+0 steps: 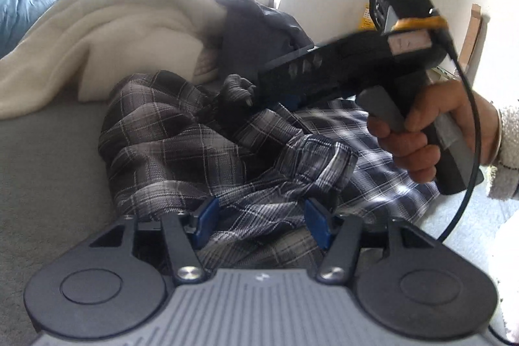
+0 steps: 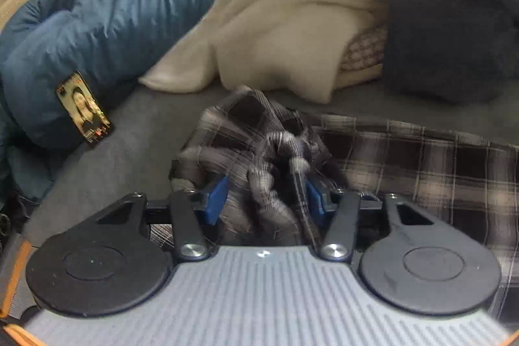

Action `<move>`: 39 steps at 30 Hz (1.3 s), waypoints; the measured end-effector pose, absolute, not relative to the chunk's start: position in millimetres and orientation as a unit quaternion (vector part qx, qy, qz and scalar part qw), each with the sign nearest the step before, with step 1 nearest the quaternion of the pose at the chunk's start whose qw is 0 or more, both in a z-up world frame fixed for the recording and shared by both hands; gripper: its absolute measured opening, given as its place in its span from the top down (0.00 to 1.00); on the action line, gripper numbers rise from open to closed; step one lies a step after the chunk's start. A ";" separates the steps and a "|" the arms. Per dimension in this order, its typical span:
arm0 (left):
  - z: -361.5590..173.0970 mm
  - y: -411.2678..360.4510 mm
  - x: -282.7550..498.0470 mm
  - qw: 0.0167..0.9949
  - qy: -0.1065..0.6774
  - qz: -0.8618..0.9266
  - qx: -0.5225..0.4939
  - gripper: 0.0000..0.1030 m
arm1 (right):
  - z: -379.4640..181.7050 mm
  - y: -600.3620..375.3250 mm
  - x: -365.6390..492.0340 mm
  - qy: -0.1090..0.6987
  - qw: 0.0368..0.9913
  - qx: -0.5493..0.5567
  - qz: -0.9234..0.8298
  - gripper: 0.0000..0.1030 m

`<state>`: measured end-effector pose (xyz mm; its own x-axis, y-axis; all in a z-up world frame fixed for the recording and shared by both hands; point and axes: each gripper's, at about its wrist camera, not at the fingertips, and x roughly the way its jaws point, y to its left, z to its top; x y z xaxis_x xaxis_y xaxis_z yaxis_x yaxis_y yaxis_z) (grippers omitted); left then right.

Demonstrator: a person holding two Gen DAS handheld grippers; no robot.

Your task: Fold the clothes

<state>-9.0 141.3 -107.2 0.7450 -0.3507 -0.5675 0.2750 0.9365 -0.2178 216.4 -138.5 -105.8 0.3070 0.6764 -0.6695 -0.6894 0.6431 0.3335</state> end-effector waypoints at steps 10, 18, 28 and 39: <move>-93.1 170.5 -16.8 0.930 0.305 -0.175 -0.108 0.42 | -86.4 -175.8 188.4 0.387 0.824 0.106 0.399 0.89; -85.2 180.0 -12.7 0.928 0.295 -0.167 -0.154 0.42 | -123.2 -217.9 205.5 0.475 0.778 0.256 0.321 0.88; -86.7 161.2 1.8 0.929 0.296 -0.172 -0.139 0.42 | -138.2 -246.6 219.3 0.527 0.733 0.294 0.314 0.87; -109.2 128.5 8.4 0.934 0.331 -0.127 -0.032 0.43 | -110.0 -232.6 208.1 0.482 0.814 0.113 0.304 0.68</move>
